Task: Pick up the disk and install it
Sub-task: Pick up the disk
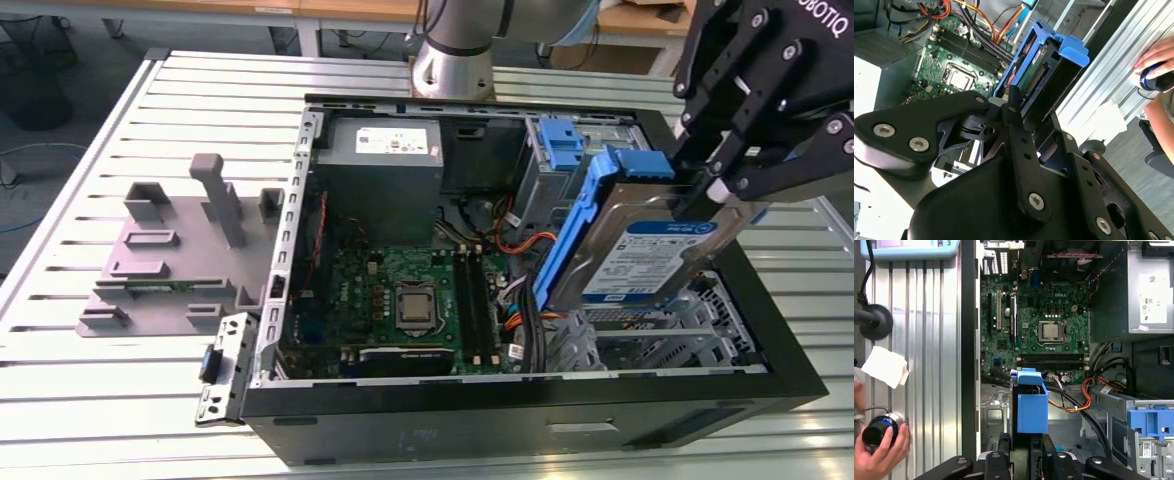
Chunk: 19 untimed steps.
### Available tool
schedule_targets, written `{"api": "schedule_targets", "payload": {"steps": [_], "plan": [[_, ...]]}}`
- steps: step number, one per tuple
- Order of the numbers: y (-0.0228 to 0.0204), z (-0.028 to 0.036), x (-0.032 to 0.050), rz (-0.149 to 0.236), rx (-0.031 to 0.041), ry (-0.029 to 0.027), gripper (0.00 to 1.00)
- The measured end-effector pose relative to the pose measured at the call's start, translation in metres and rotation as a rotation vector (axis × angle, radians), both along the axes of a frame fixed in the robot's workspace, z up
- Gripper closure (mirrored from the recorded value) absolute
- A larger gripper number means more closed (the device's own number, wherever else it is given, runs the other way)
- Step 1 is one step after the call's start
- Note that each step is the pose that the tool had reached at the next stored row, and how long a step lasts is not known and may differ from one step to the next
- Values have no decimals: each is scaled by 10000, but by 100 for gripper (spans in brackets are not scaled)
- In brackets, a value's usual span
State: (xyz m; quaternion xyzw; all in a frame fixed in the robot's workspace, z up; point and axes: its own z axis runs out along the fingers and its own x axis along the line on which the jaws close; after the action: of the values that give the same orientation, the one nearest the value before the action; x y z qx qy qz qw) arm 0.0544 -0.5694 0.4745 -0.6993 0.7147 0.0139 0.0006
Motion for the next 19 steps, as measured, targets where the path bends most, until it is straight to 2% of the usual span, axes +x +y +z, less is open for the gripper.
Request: {"api": "schedule_targets", "payload": {"steps": [9,19], "plan": [[-1,-31,115,-3,-11,0,65],[0,-69,291,-12,-12,0,65]]}}
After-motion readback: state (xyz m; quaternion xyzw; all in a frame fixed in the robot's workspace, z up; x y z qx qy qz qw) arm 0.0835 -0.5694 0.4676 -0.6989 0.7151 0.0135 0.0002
